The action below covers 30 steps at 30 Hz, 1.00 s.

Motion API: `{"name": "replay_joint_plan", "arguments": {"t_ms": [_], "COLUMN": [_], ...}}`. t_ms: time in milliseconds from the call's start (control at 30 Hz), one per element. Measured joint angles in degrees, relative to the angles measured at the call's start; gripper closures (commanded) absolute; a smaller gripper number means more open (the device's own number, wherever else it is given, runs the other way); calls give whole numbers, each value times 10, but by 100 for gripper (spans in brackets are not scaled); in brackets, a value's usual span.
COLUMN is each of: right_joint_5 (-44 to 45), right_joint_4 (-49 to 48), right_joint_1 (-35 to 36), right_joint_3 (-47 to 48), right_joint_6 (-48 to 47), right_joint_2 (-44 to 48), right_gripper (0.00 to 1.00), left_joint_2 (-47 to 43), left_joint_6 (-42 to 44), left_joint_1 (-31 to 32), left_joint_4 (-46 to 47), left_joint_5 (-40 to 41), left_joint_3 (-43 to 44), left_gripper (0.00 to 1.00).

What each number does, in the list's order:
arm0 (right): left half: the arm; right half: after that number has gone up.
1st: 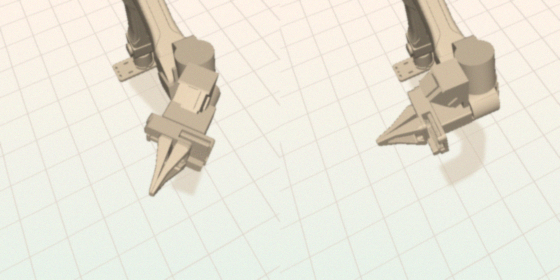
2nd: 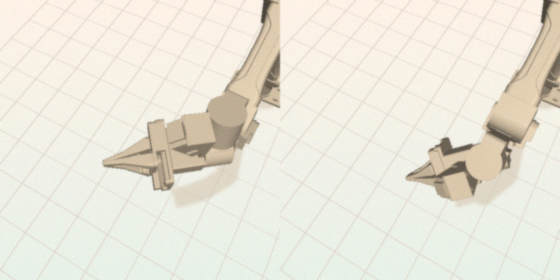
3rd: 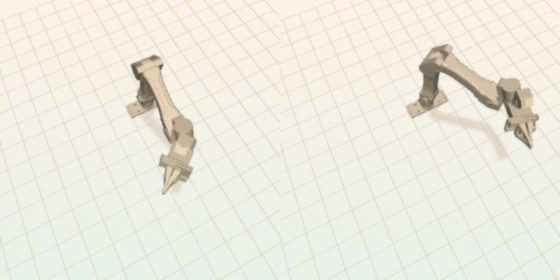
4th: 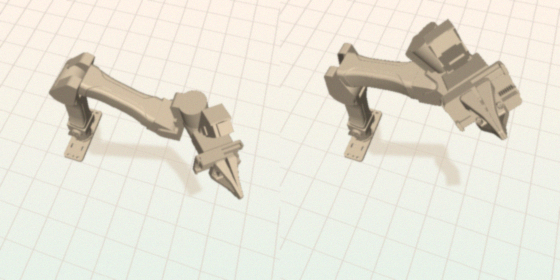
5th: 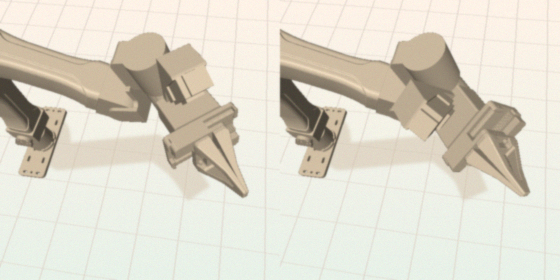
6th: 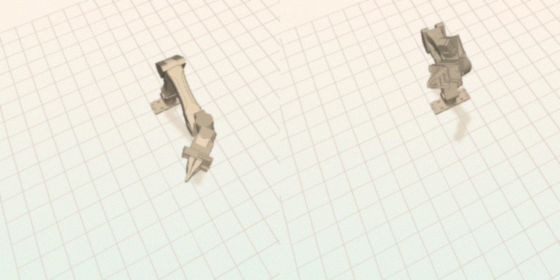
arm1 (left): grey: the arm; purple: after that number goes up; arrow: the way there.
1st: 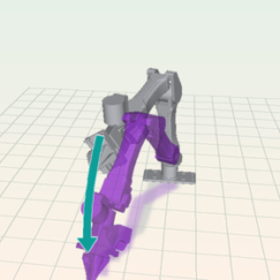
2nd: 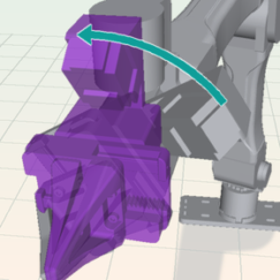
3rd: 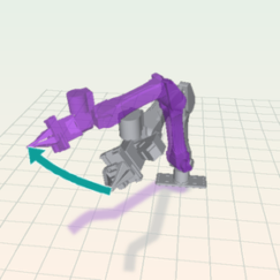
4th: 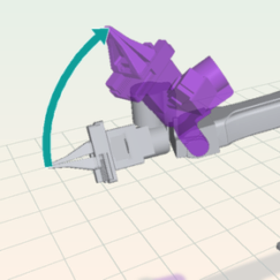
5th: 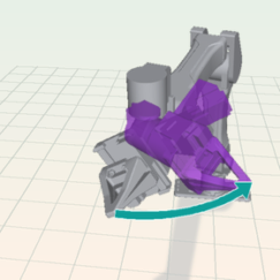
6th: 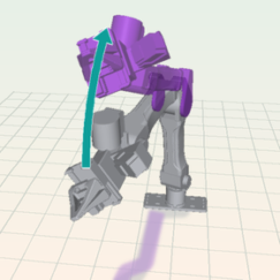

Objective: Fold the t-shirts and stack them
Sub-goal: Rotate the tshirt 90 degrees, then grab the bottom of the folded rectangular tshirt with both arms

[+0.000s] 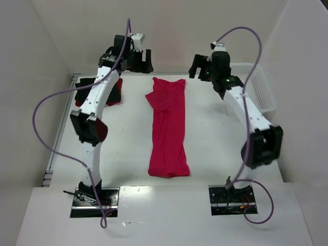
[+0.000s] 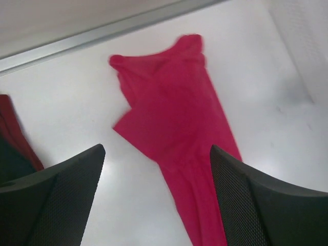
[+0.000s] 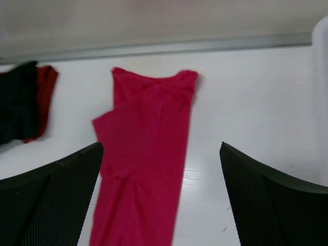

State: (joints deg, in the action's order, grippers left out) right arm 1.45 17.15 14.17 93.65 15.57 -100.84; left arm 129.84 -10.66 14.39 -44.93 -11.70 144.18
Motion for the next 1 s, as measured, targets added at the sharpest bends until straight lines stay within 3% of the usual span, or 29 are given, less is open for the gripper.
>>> {"name": "replay_joint_plan", "arguments": {"t_ms": [233,400,733,767,1000], "right_joint_5": [-12,-41,-106,-107,-115], "right_joint_4": [-42,-26,92,110,150], "right_joint_1": [5,9,39,55,219], "right_joint_3": [-163,-269,-455,-461,-496], "right_joint_6": [16,58,189,203,313], "right_joint_2": [239,306,405,414,432], "right_gripper": [0,0,3,8,11], "left_joint_2": [-380,-530,-615,-616,-595], "left_joint_6": [-54,-135,-221,-227,-260], "left_joint_1": [78,79,119,119,151], "left_joint_4": [169,230,222,220,205], "left_joint_5": [3,9,-18,-27,-83], "left_joint_3": [-477,-698,-889,-902,-962], "left_gripper": [6,6,6,6,6]}}
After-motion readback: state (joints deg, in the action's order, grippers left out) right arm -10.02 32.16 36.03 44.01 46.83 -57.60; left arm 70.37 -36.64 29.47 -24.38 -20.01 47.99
